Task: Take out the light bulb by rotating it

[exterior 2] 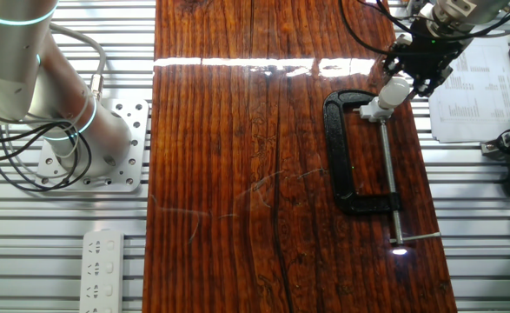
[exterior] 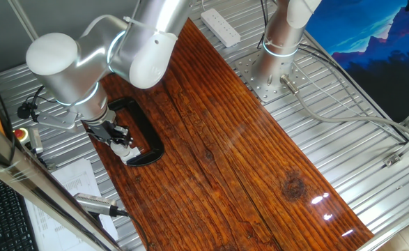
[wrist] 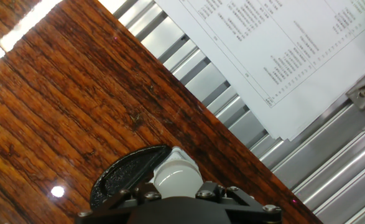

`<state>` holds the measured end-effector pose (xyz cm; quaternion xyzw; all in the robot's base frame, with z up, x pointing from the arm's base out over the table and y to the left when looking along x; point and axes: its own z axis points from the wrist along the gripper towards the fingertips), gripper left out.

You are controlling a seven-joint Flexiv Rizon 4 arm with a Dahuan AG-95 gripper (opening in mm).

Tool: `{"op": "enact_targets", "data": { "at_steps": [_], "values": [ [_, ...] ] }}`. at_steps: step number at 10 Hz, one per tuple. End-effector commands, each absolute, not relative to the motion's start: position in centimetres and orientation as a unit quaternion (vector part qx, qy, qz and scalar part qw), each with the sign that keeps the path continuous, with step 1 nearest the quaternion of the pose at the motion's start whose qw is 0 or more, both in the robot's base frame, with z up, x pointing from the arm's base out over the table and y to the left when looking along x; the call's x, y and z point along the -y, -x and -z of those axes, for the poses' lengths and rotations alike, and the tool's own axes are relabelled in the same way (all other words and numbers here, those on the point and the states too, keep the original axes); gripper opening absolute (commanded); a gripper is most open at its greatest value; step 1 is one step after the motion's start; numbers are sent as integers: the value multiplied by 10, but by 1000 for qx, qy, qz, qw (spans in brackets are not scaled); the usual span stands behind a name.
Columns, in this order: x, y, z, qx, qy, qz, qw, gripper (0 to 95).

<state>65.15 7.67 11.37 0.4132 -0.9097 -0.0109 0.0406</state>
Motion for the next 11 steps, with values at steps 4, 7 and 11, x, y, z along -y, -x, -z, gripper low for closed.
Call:
{"op": "enact_targets", "data": {
  "at_steps": [4, 7, 11],
  "values": [
    [-77, -651, -114, 910, -413, 11, 41, 190],
    [-77, -651, -114, 910, -413, 11, 41, 190],
    [-92, -631, -113, 773, -630, -12, 72, 0]
  ]
}}
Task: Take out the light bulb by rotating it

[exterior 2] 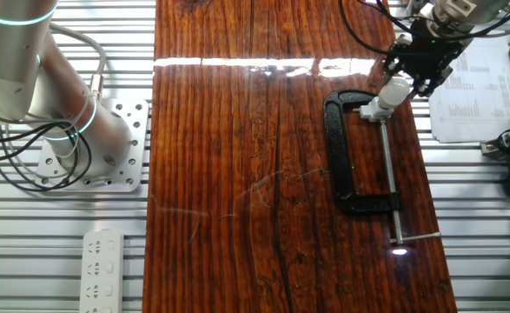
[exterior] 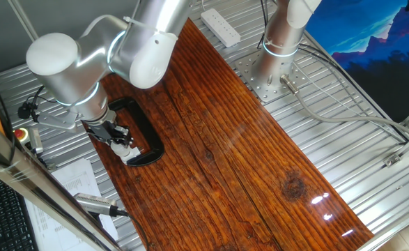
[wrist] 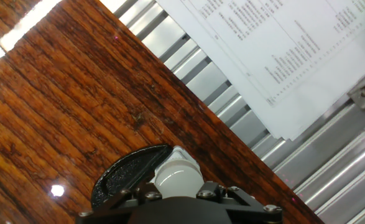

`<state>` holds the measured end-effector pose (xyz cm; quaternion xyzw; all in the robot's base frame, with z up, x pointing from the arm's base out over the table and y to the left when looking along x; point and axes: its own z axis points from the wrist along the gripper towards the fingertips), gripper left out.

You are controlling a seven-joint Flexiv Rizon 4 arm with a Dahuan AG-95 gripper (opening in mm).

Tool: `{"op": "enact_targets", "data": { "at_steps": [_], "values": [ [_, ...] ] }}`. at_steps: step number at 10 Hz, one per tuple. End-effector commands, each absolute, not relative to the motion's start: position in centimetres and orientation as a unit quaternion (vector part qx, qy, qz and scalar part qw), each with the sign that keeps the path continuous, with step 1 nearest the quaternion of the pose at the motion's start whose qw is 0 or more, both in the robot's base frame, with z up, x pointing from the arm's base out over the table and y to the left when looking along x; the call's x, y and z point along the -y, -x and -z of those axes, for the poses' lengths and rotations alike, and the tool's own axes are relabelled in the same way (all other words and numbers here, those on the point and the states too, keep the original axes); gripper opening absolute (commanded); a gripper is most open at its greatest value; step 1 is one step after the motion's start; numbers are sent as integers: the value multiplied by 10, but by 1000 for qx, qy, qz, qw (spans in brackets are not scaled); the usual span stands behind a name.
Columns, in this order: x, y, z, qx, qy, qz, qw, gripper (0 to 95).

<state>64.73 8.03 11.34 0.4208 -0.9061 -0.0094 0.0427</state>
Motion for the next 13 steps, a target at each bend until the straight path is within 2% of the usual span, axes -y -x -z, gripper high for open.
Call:
{"op": "enact_targets", "data": {
  "at_steps": [1, 5, 13],
  "values": [
    [-92, -631, -113, 763, -642, -19, 73, 0],
    [-92, -631, -113, 745, -662, -28, 77, 0],
    [-92, -631, -113, 660, -748, -41, 58, 0]
  ]
}}
